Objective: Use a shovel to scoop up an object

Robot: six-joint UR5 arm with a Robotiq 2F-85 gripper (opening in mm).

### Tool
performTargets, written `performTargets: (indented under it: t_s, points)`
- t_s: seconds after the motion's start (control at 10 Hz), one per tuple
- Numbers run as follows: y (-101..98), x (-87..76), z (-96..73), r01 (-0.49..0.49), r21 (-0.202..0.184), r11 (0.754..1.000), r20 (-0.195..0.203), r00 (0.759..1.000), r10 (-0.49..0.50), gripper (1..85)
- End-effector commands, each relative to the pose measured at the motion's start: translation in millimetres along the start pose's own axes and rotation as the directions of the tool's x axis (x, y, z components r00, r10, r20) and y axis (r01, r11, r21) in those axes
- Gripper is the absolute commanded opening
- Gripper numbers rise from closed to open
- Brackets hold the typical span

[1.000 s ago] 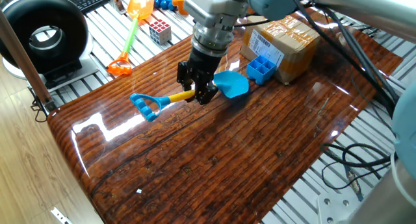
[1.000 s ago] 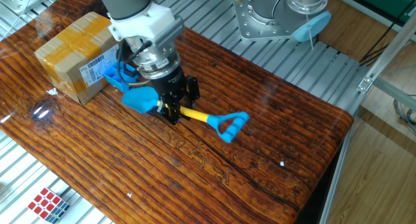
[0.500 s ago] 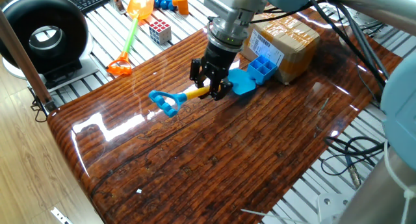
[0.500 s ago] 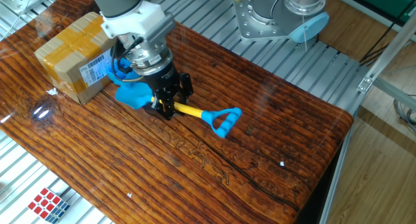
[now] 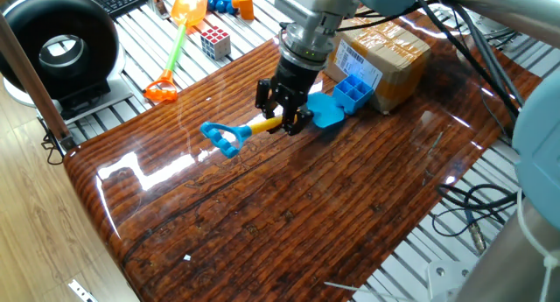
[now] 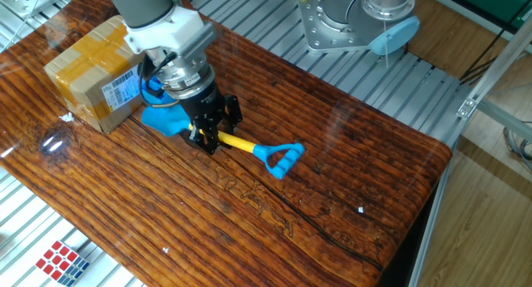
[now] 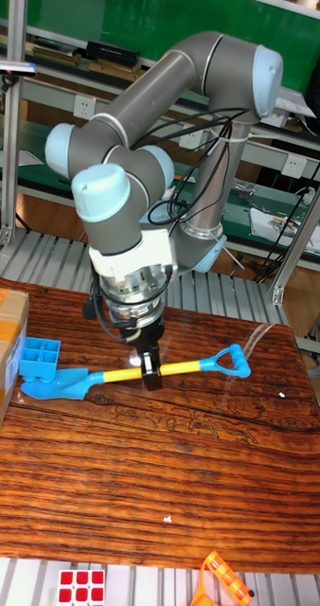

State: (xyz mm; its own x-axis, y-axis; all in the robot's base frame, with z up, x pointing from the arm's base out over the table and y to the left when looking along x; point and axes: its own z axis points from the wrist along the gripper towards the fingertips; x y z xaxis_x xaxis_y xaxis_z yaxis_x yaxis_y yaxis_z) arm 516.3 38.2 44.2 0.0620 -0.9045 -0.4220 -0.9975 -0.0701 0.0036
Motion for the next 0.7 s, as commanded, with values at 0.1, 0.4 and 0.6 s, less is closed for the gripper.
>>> performTargets:
  t_s: [0.1, 0.4, 0.6]
  points:
    - [-3.0, 8.6, 6.3, -0.041, -0.006, 0.999, 0.005, 0.999, 0.041, 1.0]
    - [-4.3, -5.6, 7.8, -0.099, -0.031, 0.995, 0.028, 0.995, 0.100, 1.0]
    - [-6.1, -15.1, 6.3, -0.119, -0.044, 0.992, 0.040, 0.992, 0.121, 1.0]
